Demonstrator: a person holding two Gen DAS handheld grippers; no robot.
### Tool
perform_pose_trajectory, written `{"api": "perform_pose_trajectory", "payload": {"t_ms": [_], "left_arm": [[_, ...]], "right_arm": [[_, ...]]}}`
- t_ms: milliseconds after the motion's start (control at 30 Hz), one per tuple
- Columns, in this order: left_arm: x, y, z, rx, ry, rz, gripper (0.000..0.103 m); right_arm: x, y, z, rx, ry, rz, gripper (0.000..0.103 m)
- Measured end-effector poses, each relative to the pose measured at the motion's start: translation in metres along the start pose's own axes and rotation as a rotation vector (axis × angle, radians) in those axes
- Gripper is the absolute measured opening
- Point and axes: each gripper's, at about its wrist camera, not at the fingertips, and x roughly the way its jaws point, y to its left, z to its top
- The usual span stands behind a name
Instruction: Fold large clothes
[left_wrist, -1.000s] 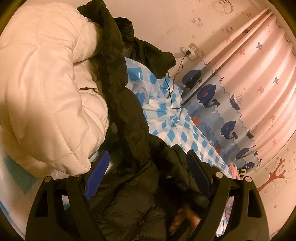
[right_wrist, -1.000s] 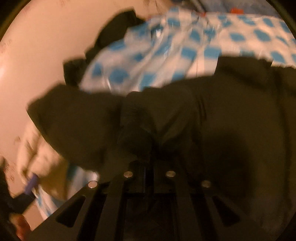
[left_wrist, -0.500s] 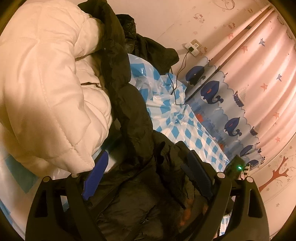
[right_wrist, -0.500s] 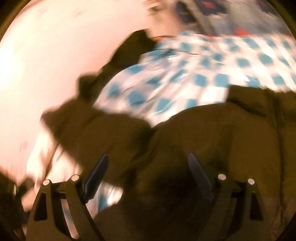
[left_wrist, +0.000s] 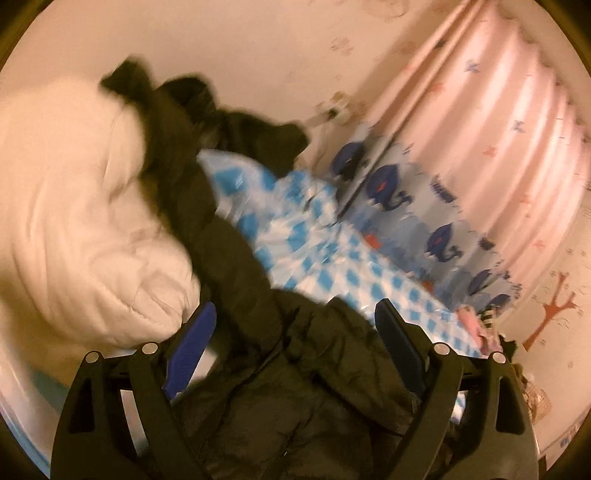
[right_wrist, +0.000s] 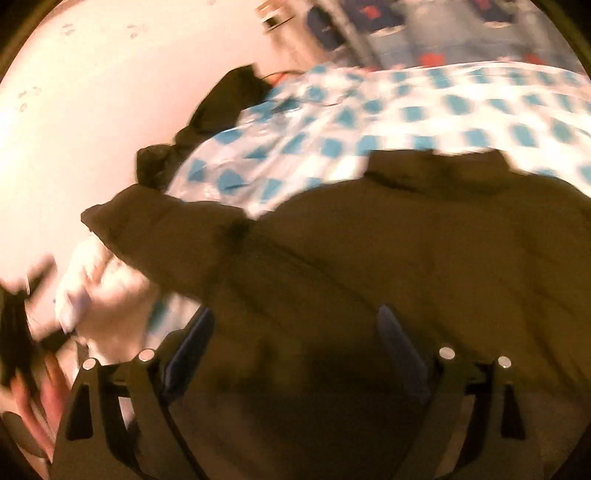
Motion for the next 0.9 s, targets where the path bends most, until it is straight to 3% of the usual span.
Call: {"api": "perform_pose_trajectory", "payload": {"t_ms": [67, 133, 200, 233, 267, 300, 367, 567, 700, 900], "left_arm": [[-0.006, 0.003, 0.024, -0.001, -0.018, -0.015, 0.084], [-0.014, 0.012, 0.059, -0.058, -0.031, -0.079, 0.084], [-0.029, 0.022, 0.096, -0.105, -0.087, -0.073, 0.084], [-0.034, 0.028, 0.107, -0.139, -0.104, -0.110, 0.086], [-0.042, 0.047, 0.129, -0.246, -0.119, -0.204, 0.086], [-0.045, 0.057, 0.141, -0.304, -0.126, -0.223, 0.087], [-0.047, 0.079, 0.163, -0.382, -0.145, -0.151, 0.089], [0.009, 0.141, 0.200, -0.437, -0.036, 0.048, 0.090], [0.034, 0.173, 0.205, -0.528, -0.023, 0.027, 0.090], [0.063, 0.169, 0.219, -0.464, -0.014, 0.098, 0.090]], "right_arm": [[-0.021, -0.032, -0.022, 0.058, -0.004, -0.017, 0.087], [-0.031, -0.061, -0.046, 0.111, 0.011, -0.026, 0.087], [-0.030, -0.084, -0.063, 0.161, 0.028, -0.021, 0.087], [-0.030, -0.098, -0.075, 0.185, -0.005, 0.038, 0.087], [-0.032, -0.101, -0.080, 0.190, -0.038, 0.064, 0.087], [-0.033, -0.101, -0.082, 0.189, -0.044, 0.068, 0.088], [-0.030, -0.097, -0.080, 0.164, -0.038, 0.054, 0.093], [-0.025, -0.085, -0.085, 0.103, -0.036, 0.034, 0.096], [-0.028, -0.089, -0.088, 0.109, -0.039, 0.042, 0.096], [-0.026, -0.089, -0.087, 0.104, -0.035, 0.034, 0.096]]}}
